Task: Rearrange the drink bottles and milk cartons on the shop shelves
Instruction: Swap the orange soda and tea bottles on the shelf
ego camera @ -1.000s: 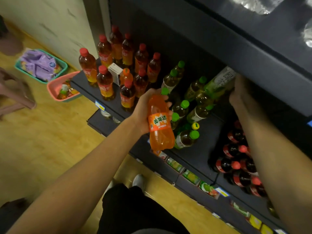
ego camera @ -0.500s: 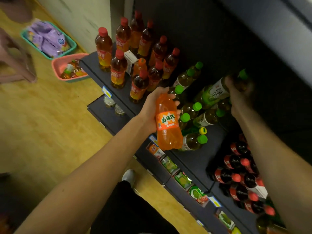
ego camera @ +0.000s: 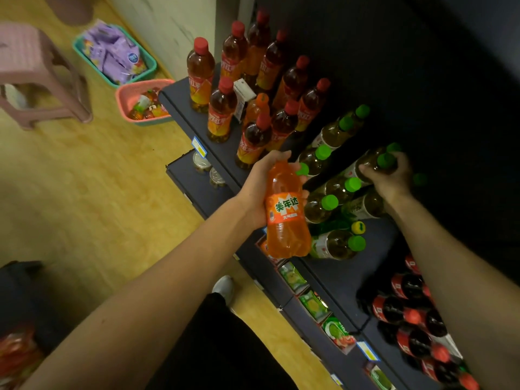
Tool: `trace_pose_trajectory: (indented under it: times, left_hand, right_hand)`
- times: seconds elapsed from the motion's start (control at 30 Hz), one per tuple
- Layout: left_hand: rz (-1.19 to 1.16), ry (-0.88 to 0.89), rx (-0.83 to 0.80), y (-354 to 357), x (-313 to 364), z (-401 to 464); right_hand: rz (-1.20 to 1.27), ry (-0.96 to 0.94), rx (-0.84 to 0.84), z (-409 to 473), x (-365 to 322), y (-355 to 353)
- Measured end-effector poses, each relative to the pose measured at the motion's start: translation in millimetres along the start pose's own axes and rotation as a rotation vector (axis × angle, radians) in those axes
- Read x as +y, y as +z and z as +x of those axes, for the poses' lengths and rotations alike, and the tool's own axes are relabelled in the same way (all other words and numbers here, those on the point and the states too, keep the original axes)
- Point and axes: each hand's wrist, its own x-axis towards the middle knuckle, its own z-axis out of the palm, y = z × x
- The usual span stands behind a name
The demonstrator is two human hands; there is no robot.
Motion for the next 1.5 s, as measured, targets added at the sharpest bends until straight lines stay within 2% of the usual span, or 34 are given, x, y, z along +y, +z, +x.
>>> trace_pose_trajectory:
  times: [0.27,0.57,0.7,0.93,1.1,1.17,1.33,1.5]
  left_hand:
    - [0.038,-0.008,0.013,0.2,-7.8,7.2]
    - [0.085,-0.022,0.029,4.4,-5.1,5.1]
    - [0.124,-0.047,0.024,10.2,-1.5,-0.9]
    - [0.254,-0.106,-0.004,18.3,9.7,-17.7]
    - [0.406,-0.091,-0.025,22.3,15.5,-25.1]
    - [0.456,-0.103,-0.039,25.4,18.7,-26.5]
    - [0.533,-0.162,-0.101,30.3,30.5,-25.8]
    - [0.573,-0.180,-0.131,13.5,55.8,-38.4]
  right_hand:
    - [-0.245,-0.040,-0.088,9.7,0.1,9.0]
    - [-0.269,0.027,-0.155,21.3,-8.6,7.0]
    - [-0.140,0.018,-0.167,12.9,-6.8,0.4]
    - [0.153,-0.211,0.048,-68.2,-10.5,-16.7]
    - [0.320,-0.275,-0.004,-150.2,-37.4,-1.9]
    - [0.341,-0.232,-0.039,-175.9,-46.7,9.0]
    - [0.339,0.010,-0.220,-220.3,-72.4,36.1]
    - [0.368,0.099,-0.143,-244.5,-100.7,75.8]
